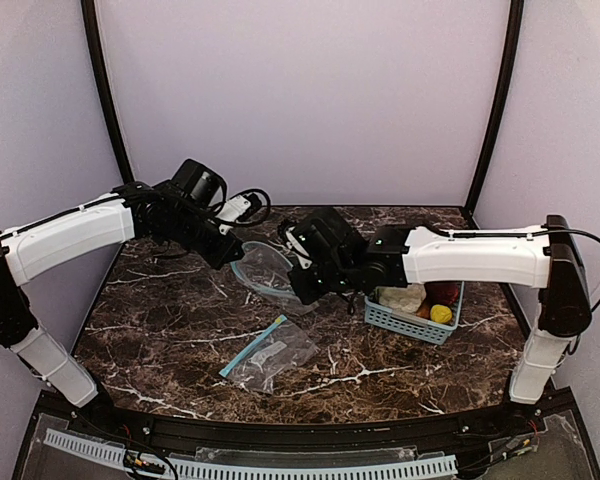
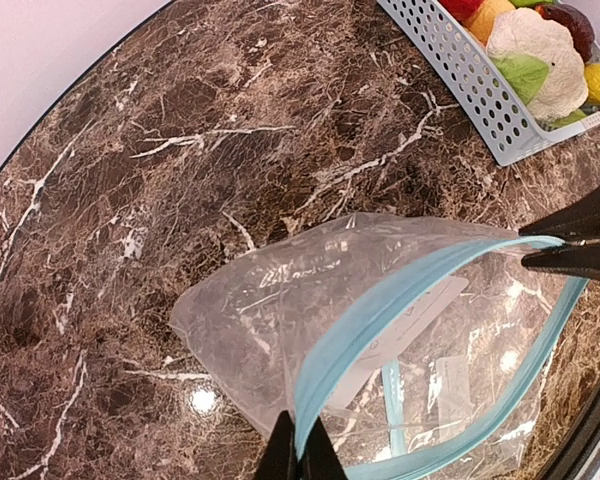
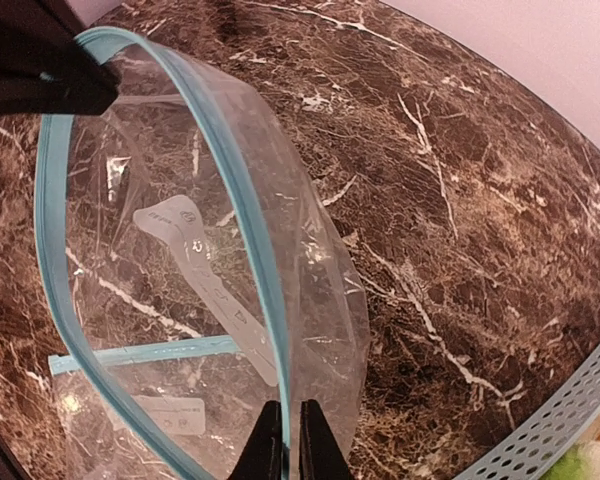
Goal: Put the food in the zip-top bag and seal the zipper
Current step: Pass from the right arm to the left
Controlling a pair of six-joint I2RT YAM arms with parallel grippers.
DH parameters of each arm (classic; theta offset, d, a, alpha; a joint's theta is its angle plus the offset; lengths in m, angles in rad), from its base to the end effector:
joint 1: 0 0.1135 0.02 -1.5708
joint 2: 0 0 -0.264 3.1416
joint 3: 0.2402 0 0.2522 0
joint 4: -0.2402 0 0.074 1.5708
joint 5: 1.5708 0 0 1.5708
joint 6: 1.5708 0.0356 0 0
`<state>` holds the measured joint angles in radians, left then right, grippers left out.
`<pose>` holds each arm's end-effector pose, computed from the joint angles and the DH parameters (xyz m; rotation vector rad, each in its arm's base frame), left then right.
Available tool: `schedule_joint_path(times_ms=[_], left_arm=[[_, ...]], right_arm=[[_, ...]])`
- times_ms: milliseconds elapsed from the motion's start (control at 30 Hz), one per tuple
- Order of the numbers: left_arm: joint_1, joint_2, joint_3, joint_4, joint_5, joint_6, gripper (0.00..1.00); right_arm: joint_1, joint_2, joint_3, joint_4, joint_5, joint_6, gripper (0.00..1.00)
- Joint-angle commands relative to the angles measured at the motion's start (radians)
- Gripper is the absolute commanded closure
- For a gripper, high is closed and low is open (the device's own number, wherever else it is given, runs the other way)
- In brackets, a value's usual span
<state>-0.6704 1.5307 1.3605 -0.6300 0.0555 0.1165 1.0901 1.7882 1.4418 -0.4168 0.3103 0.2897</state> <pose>0.2631 -0.2111 0.3163 0.9429 2.2012 -0.3295 0.1972 0.3547 0.2700 -0.7575 2.1869 0.3494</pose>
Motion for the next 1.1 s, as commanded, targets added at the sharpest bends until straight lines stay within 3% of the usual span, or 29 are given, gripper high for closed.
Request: schedule_joint_path(times_ms=[0,100,467,767,1067], left_arm=[[0.005,-0.025,0.010,-0.022,0.011,0.013,0.99],[0.005,-0.013,0.024,-0.026,-0.008,-0.005,0.99],[0.019,0.010,0.034,0.014,-0.043,-0.070,0.99],[0.033,-0.086,-0.105,0.114,-0.025,-0.107,0.99],[0.033,-0.074,-0.116,0.114,0.001,-0.111,0.99]], right_arm=[[-0.007,-0.009,0.025,-0.006,-0.009,0.009,0.84],[-0.007,-0.040,0.023,-0.006,-0.032,0.003,0.64],[-0.020,-0.303,-0.131,-0.034,-0.040,0.055,0.20],[-0.221,-0.521,-0.324,-0.226,-0.033,0.165,0.05],[-0.501,-0.580,-0.451,-0.238,-0.279,0.105,0.09]])
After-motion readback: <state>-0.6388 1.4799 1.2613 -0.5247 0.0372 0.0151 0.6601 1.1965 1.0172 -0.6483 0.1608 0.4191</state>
